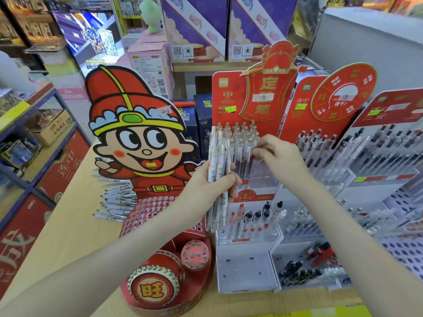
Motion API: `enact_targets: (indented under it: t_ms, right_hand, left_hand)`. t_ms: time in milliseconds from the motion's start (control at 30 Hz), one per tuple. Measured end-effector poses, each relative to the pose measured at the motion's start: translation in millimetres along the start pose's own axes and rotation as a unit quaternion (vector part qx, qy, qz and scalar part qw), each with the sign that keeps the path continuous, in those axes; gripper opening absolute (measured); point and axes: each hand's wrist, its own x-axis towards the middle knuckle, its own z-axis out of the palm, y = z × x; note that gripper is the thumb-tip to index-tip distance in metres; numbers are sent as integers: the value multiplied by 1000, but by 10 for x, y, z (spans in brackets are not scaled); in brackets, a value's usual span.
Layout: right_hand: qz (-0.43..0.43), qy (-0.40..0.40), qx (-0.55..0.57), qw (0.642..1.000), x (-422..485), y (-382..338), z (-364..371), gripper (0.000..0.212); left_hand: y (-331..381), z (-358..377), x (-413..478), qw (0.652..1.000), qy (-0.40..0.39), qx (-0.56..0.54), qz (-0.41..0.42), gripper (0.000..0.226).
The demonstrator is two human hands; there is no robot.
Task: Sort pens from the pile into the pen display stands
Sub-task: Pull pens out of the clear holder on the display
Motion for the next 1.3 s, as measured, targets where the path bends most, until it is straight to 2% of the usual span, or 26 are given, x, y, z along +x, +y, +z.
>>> enact_targets:
  t_ms: [133,200,267,300,433,500,700,800,900,1000,1133,1233,1300]
  right_hand:
    - [13,-2,-65,998,-45,-29,-13,7]
    - [-5,77,-75,994,-157,-102,-17,14]
    - [-37,150,-30,988,-319,-285,-46,20]
    - [-44,144,10,989,-405,-408,-57,24]
    - [-6,9,84,996,-595,-744,45,33]
    - [28,-6,115,993,-580,-755,90,32]
    - [43,28,130,990,-547,-704,134,14]
    - [31,60,136,988,-508,-703,114,5]
    - [44,87,165,981,-396,-663,-10,11]
    - [66,52,199,976,-385,-601,-70,9]
    - [92,-3,231,969,-532,-547,-20,26]
    - [90,-129,241,958,-656,-531,7,42]
    - [84,-202,254,942,-719,-520,58,43]
  left_hand:
    - [3,0,-2,1000,-16,21,13,14]
    - [-2,-6,-8,999,-25,37,19,12]
    - [-13,-4,-15,998,-31,50,21,13]
    - [-16,3,-16,997,-35,59,22,15]
    - [-15,66,-28,993,-40,107,20,13]
    - [-15,91,-25,993,-20,112,4,18]
    - [-59,96,25,989,0,145,-33,30]
    - [-24,103,51,986,-5,160,-51,23]
    - [6,140,-11,985,-25,146,-90,18]
    - [-6,178,-73,987,-31,113,-109,9]
    - [63,179,-98,997,19,-5,-75,14]
    - [162,190,-101,987,77,-129,-52,12]
    - [196,202,-82,970,118,-209,-45,6]
